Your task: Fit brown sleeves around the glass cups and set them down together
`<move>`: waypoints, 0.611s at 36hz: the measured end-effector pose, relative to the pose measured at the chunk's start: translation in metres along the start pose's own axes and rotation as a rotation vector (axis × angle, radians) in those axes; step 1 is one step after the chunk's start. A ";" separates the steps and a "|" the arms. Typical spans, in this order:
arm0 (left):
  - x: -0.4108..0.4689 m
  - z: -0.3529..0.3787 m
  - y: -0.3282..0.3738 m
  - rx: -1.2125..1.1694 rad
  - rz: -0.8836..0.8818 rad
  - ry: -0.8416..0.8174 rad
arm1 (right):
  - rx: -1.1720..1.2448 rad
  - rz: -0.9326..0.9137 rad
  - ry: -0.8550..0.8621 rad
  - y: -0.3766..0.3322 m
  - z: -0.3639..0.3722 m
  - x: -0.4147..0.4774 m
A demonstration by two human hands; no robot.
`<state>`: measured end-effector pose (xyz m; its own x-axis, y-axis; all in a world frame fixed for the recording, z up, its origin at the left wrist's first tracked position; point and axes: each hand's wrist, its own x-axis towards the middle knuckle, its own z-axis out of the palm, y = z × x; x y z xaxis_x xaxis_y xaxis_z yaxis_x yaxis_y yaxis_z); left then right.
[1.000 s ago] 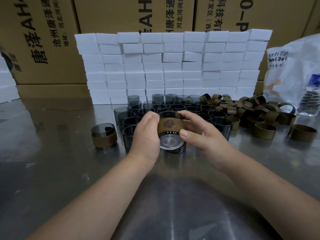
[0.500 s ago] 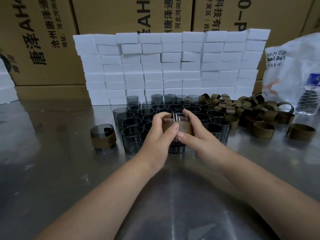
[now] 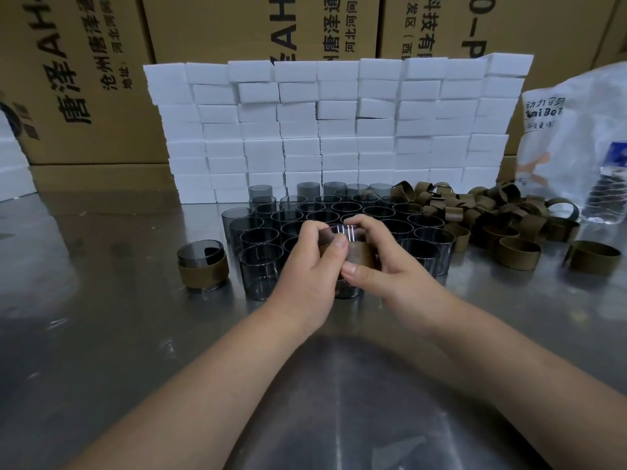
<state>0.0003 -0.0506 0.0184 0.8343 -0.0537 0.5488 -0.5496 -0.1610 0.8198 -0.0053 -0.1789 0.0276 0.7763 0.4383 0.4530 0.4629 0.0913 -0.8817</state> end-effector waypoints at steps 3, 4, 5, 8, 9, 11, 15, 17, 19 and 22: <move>0.000 -0.001 -0.002 0.021 0.026 -0.002 | 0.020 -0.007 -0.005 0.001 0.000 0.001; 0.000 -0.001 -0.002 0.028 0.038 0.000 | 0.020 -0.007 -0.005 0.000 0.000 0.001; 0.000 -0.002 -0.002 0.036 0.049 0.002 | 0.019 -0.006 -0.007 0.000 0.000 0.001; -0.001 -0.002 -0.001 0.052 0.068 0.016 | -0.007 -0.014 -0.014 -0.001 0.000 0.001; 0.000 -0.002 0.000 0.062 0.069 0.028 | -0.015 -0.015 -0.011 0.000 0.000 0.001; 0.000 -0.002 0.000 0.084 0.072 0.048 | -0.016 -0.014 -0.009 0.000 0.000 0.001; 0.001 -0.003 0.000 0.115 0.073 0.047 | -0.026 -0.012 -0.011 0.001 0.000 0.001; 0.001 -0.004 -0.001 0.124 0.076 0.048 | -0.030 -0.012 -0.008 0.002 -0.001 0.001; 0.001 -0.005 -0.001 0.122 0.077 0.052 | -0.036 -0.011 -0.004 0.002 -0.001 0.001; 0.001 -0.005 -0.002 0.119 0.078 0.056 | -0.033 -0.007 0.004 0.003 -0.001 0.001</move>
<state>0.0017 -0.0458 0.0184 0.7836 -0.0161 0.6211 -0.6008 -0.2742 0.7509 -0.0027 -0.1792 0.0257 0.7749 0.4341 0.4595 0.4818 0.0649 -0.8739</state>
